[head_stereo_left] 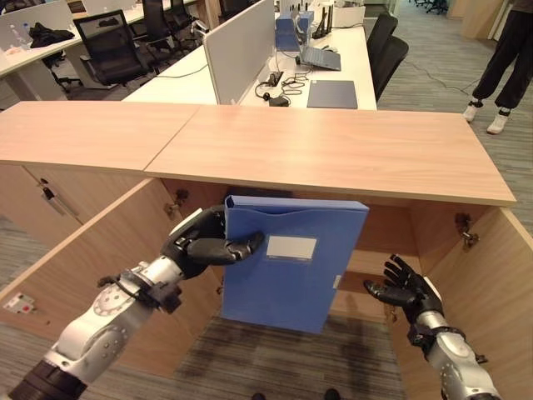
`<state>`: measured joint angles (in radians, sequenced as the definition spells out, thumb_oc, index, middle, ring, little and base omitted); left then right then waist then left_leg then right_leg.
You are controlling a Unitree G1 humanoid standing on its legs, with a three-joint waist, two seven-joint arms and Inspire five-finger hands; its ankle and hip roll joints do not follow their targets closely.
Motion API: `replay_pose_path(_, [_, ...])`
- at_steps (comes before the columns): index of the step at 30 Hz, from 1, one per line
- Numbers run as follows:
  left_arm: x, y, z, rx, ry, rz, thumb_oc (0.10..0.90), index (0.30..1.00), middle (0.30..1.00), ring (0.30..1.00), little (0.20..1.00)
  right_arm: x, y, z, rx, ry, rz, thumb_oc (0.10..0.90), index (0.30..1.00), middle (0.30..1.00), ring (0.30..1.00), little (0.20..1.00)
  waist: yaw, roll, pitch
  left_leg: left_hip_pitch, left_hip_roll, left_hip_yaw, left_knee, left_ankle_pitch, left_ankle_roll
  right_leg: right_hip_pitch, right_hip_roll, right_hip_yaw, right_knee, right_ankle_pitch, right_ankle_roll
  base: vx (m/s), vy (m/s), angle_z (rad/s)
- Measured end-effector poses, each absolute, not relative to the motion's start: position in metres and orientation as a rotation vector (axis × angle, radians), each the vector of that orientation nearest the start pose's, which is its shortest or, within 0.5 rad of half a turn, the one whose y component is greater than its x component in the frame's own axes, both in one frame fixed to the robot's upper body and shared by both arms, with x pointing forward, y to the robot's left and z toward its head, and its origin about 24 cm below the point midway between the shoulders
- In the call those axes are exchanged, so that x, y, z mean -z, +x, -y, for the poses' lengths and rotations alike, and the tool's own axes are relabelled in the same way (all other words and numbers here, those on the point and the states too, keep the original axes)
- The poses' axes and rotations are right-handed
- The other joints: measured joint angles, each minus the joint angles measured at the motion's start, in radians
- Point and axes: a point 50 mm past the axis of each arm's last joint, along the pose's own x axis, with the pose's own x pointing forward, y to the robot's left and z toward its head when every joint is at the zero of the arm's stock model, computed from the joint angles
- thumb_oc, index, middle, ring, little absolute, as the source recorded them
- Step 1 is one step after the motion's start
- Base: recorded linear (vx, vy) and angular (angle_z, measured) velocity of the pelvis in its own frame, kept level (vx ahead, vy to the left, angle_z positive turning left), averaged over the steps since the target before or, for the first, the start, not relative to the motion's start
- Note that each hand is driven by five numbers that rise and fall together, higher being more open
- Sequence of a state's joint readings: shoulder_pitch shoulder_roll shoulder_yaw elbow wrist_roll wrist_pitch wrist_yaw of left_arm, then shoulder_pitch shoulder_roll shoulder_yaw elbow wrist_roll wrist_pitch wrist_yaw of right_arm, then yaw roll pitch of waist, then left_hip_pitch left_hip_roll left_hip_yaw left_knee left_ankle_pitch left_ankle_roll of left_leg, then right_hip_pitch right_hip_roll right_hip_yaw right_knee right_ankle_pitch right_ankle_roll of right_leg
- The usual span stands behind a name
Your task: Put the empty folder in the office cabinet
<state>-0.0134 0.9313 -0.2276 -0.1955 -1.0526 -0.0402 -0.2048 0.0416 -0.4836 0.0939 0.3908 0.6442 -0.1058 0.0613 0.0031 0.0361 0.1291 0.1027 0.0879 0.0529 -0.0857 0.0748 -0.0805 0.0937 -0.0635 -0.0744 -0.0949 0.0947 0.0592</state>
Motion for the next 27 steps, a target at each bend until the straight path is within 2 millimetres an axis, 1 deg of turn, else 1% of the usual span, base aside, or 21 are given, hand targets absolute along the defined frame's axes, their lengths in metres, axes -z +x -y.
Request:
replay_pose_path(7, [-0.122, 0.245, -0.226, 0.47, -0.149, 0.018, 0.4, 0.3, 0.3, 0.3, 0.3, 0.016, 0.223, 0.267, 0.045, 0.182, -0.304, 0.8, 0.9, 0.9, 0.9, 0.9, 0.001, -0.002, 0.001, -0.001, 0.0, 0.0, 0.0, 0.0, 0.0, -0.001, 0.0, 0.0, 0.0, 0.0, 0.0, 0.0, 0.0, 0.0])
replay_pose_path(12, [-0.126, 0.244, -0.231, 0.452, -0.141, 0.038, 0.4, 0.3, 0.3, 0.3, 0.3, 0.008, 0.224, 0.272, -0.008, 0.205, -0.301, 0.8, 0.9, 0.9, 0.9, 0.9, 0.0, -0.003, 0.001, -0.01, 0.0, 0.0, 0.0, 0.0, 0.0, -0.007, 0.0, 0.0, 0.0, 0.0, 0.001, 0.0, 0.0, 0.0])
replay_pose_path(16, [-0.123, 0.243, -0.23, 0.466, -0.139, 0.041, 0.4, 0.3, 0.3, 0.3, 0.3, -0.006, 0.223, 0.266, -0.141, 0.237, -0.279, 0.8, 0.9, 0.9, 0.9, 0.9, 0.001, -0.005, 0.001, -0.013, -0.001, 0.0, 0.0, 0.001, 0.002, -0.013, -0.001, 0.0, 0.0, 0.0, 0.001, 0.0, 0.0, 0.0])
replay_pose_path(18, [-0.121, 0.242, -0.228, 0.484, -0.146, 0.04, 0.4, 0.3, 0.3, 0.3, 0.3, -0.015, 0.225, 0.256, -0.262, 0.244, -0.269, 0.8, 0.9, 0.9, 0.9, 0.9, 0.0, -0.011, 0.002, -0.013, 0.0, 0.001, 0.0, 0.004, 0.005, -0.013, 0.0, 0.0, 0.0, 0.0, 0.001, 0.0, 0.0, 0.0])
replay_pose_path(20, [-0.121, 0.242, -0.228, 0.488, -0.14, 0.041, 0.4, 0.3, 0.3, 0.3, 0.3, -0.022, 0.225, 0.25, -0.335, 0.237, -0.265, 0.8, 0.9, 0.9, 0.9, 0.9, 0.0, -0.015, 0.002, -0.012, 0.0, 0.002, 0.0, 0.004, 0.005, -0.013, 0.0, 0.001, 0.0, 0.0, 0.001, 0.0, 0.0, 0.0])
replay_pose_path(22, [-0.123, 0.241, -0.23, 0.494, -0.129, 0.048, 0.4, 0.3, 0.3, 0.3, 0.3, -0.026, 0.226, 0.246, -0.381, 0.235, -0.258, 0.8, 0.9, 0.9, 0.9, 0.9, -0.001, -0.02, 0.003, -0.012, 0.0, 0.003, 0.0, 0.003, 0.005, -0.013, 0.0, 0.003, 0.0, 0.0, 0.001, 0.0, 0.0, 0.0])
replay_pose_path(25, [-0.124, 0.241, -0.231, 0.49, -0.109, 0.057, 0.4, 0.3, 0.3, 0.3, 0.3, -0.026, 0.225, 0.245, -0.394, 0.241, -0.261, 0.8, 0.9, 0.9, 0.9, 0.9, 0.001, -0.023, 0.003, -0.012, 0.0, 0.005, 0.0, 0.002, 0.004, -0.014, 0.0, 0.005, 0.0, 0.0, 0.001, 0.0, 0.0, 0.0])
replay_pose_path(27, [-0.124, 0.241, -0.232, 0.486, -0.108, 0.056, 0.4, 0.3, 0.3, 0.3, 0.3, -0.029, 0.226, 0.24, -0.412, 0.248, -0.247, 0.8, 0.9, 0.9, 0.9, 0.9, 0.001, -0.022, 0.003, -0.011, 0.0, 0.012, 0.0, 0.002, 0.004, -0.015, 0.0, 0.007, 0.0, 0.0, 0.001, 0.0, -0.004, -0.04])
